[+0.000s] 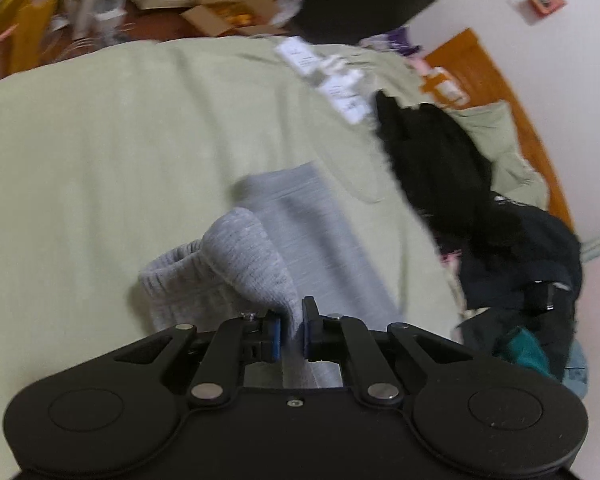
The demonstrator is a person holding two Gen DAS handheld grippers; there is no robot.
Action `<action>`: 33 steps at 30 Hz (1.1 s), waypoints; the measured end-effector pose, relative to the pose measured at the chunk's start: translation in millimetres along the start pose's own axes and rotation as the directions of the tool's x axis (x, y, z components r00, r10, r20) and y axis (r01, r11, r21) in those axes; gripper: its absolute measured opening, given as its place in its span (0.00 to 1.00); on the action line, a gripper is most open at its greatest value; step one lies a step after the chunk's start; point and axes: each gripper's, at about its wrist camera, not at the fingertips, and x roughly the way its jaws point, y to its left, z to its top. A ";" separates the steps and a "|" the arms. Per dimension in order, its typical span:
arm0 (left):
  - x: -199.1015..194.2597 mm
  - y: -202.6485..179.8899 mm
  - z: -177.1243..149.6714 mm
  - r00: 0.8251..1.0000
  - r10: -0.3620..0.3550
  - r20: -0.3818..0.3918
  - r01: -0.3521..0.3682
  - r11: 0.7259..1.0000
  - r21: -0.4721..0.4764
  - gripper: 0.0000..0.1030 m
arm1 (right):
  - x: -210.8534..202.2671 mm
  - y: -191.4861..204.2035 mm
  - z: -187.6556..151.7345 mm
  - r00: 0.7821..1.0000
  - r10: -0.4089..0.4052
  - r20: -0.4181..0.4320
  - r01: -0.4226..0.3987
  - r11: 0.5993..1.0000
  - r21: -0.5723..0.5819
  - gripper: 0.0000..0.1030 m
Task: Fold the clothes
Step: 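Grasp the cuff with the left gripper while the right gripper lifts the waistband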
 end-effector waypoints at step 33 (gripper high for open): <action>139.1 -58.8 87.8 0.994 -0.105 -0.039 0.106 0.994 0.025 0.06 | 150.1 98.7 50.4 0.974 -0.110 0.198 0.106 0.994 0.031 0.12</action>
